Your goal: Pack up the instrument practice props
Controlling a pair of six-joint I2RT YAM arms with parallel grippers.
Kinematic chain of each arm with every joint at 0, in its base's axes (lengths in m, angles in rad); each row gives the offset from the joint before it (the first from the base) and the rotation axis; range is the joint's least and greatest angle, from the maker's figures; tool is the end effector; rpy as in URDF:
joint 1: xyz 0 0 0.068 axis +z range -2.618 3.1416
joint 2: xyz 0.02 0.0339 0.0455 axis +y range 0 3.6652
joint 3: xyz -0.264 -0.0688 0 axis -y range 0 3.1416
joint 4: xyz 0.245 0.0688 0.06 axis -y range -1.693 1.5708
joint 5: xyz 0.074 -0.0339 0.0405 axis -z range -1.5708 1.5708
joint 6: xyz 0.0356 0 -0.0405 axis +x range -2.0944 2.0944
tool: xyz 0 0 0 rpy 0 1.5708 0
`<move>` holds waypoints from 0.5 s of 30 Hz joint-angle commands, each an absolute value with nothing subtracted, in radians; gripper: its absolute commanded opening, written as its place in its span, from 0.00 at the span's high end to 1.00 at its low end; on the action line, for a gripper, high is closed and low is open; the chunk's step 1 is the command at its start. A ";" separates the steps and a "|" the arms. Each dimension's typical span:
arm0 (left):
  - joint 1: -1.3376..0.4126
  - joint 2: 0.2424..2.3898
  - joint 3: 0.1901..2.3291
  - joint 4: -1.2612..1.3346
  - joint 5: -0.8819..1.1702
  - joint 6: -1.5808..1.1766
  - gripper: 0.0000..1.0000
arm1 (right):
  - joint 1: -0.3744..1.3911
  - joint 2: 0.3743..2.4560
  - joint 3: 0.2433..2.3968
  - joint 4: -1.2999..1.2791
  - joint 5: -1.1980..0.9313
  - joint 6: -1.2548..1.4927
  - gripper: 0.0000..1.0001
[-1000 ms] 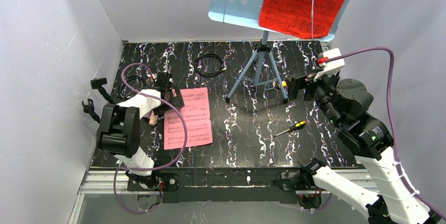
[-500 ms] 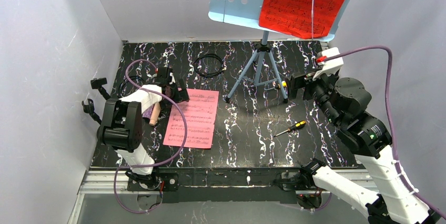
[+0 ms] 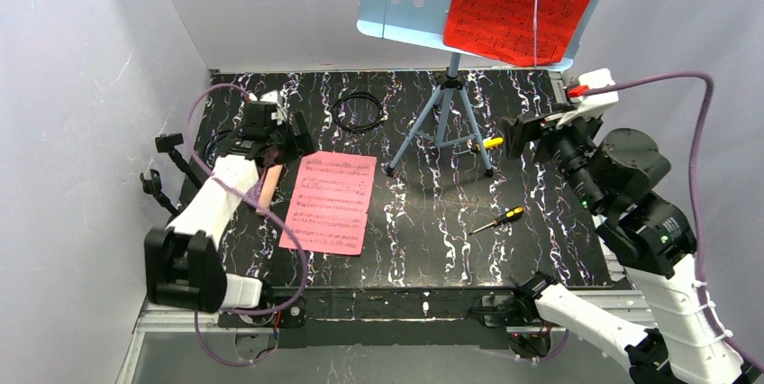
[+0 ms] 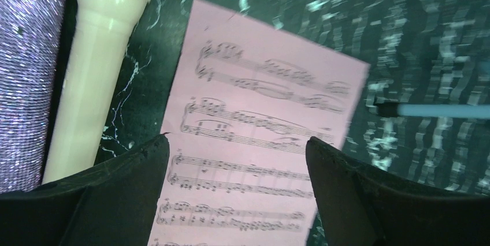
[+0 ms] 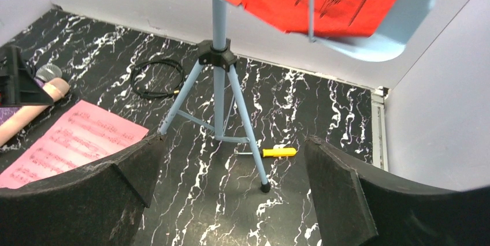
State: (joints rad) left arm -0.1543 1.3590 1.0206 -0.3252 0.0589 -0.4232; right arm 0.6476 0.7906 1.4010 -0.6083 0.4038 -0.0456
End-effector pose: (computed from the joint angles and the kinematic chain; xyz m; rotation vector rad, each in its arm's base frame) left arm 0.2979 -0.0485 0.2794 -0.2708 2.2440 -0.3775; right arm 0.0941 0.0536 0.4910 -0.2259 1.5547 0.1564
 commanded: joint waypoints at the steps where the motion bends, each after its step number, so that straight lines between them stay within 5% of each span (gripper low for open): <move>1: -0.167 1.210 1.081 -0.380 0.148 -0.405 0.17 | 0.644 0.839 1.529 -0.637 0.454 -0.059 0.01; 15: -0.365 1.147 1.412 -0.409 0.224 -0.435 0.20 | 0.645 1.125 1.860 -0.740 0.557 0.031 0.03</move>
State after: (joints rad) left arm -0.3302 1.1358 1.2884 -0.3935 0.1894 -0.4305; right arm 0.6476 1.0744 1.7634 -0.7238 0.4885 -0.0132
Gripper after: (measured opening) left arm 0.806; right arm 0.972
